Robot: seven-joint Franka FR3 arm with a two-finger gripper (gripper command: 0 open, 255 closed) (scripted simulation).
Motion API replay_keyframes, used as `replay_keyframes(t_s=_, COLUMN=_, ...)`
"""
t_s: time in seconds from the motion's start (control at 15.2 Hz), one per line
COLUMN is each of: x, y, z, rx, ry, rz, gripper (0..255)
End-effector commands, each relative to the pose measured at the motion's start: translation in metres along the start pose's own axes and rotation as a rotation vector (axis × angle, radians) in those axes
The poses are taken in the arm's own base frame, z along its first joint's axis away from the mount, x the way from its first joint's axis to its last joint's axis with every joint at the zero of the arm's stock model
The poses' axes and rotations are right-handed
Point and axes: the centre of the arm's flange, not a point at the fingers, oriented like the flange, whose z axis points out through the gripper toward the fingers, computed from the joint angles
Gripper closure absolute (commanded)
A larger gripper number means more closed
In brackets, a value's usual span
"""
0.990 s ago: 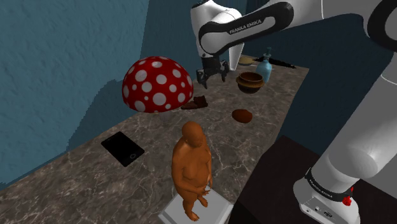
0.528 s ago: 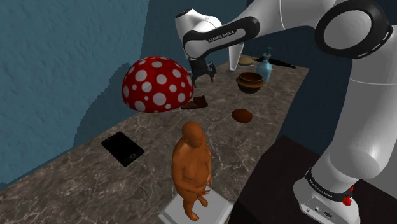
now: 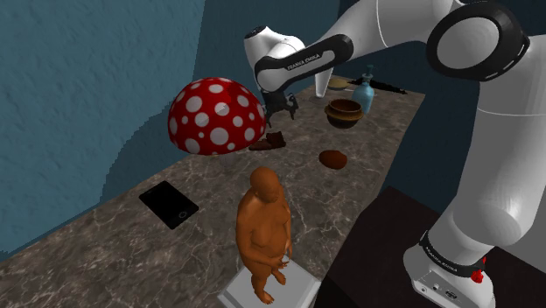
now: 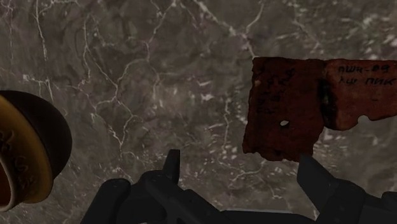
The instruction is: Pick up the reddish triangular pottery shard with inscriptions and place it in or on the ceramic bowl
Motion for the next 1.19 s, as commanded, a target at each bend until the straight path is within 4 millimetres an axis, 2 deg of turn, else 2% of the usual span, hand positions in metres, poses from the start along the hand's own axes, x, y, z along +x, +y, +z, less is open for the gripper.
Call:
replay_keyframes(t_s=0.0, x=0.0, y=0.0, z=0.002, rx=0.0, ry=0.0, rz=0.0, gripper=0)
replay_keyframes(t_s=0.33, x=0.0, y=0.0, z=0.002, rx=0.0, ry=0.0, rz=0.0, gripper=0)
replay_keyframes(t_s=0.4, x=0.0, y=0.0, z=0.002, rx=0.0, ry=0.0, rz=0.0, gripper=255)
replay_keyframes(t_s=0.99, x=0.0, y=0.0, z=0.002, rx=0.0, ry=0.0, rz=0.0, gripper=255)
replay_keyframes(t_s=1.06, x=0.0, y=0.0, z=0.002, rx=0.0, ry=0.0, rz=0.0, gripper=0)
replay_keyframes(t_s=1.12, x=0.019, y=0.0, z=0.005, rx=0.068, ry=-0.073, rz=-0.044, gripper=0)
